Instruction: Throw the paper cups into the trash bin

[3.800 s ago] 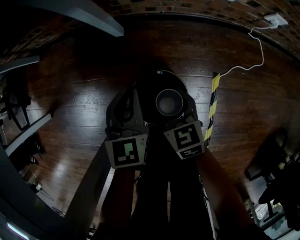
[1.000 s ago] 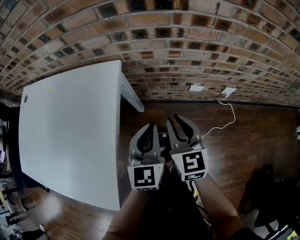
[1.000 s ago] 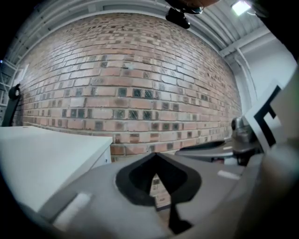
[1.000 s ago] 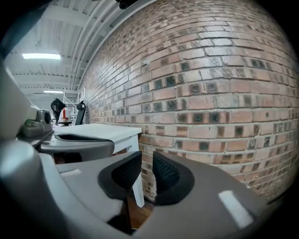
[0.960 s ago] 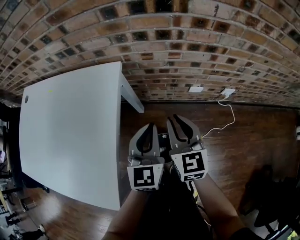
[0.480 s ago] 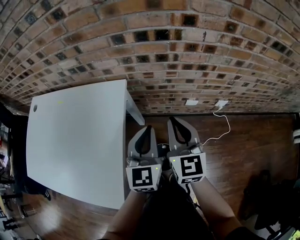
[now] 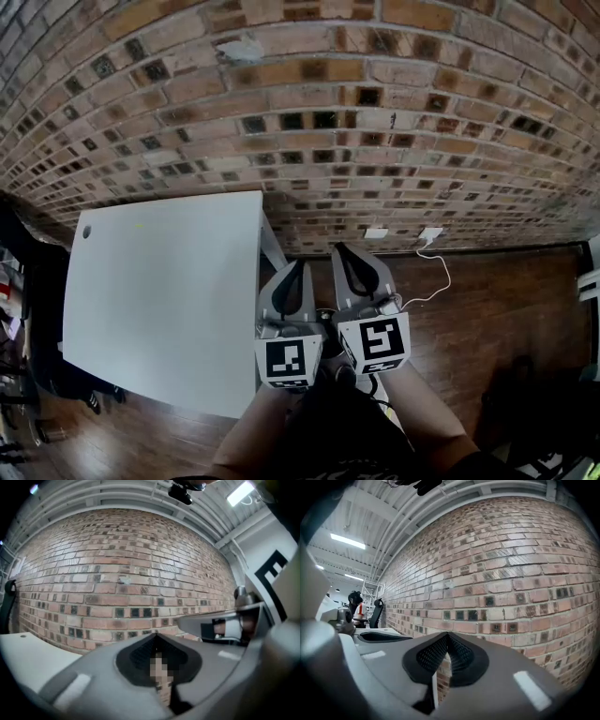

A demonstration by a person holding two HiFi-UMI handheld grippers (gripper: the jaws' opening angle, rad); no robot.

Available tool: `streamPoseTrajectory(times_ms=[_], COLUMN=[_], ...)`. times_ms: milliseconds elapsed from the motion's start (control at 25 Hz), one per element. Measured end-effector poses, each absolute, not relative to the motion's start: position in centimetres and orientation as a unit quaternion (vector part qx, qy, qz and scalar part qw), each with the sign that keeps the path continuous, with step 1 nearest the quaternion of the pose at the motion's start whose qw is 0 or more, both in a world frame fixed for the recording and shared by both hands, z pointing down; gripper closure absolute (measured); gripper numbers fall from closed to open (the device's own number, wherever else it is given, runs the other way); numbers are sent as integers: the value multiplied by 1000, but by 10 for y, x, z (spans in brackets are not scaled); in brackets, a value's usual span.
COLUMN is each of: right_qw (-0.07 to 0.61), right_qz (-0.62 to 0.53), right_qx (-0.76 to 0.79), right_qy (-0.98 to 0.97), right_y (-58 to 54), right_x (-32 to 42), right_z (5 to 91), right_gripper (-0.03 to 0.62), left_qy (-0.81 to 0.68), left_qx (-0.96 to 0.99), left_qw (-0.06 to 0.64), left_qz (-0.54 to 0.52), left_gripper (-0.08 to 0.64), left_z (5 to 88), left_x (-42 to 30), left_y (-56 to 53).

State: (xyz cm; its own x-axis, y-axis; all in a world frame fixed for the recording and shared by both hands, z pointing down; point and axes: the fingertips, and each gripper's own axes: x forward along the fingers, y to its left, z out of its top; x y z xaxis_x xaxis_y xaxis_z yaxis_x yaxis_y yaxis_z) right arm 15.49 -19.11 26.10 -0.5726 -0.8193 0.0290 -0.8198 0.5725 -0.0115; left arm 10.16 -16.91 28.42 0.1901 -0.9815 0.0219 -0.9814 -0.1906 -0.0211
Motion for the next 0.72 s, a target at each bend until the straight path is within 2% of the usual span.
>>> streamPoseTrajectory(times_ms=[720], right_qw=[-3], right_qz=[-21], right_qx=[463], right_qy=[-886], right_y=[-182], right_x=[153], right_z=[228], right_gripper=[586], left_qy=[648], left_qx=[-761], left_qw=[25], left_qz=[8], left_gripper=[555], left_z=[231], left_x=[84], left_y=[-170])
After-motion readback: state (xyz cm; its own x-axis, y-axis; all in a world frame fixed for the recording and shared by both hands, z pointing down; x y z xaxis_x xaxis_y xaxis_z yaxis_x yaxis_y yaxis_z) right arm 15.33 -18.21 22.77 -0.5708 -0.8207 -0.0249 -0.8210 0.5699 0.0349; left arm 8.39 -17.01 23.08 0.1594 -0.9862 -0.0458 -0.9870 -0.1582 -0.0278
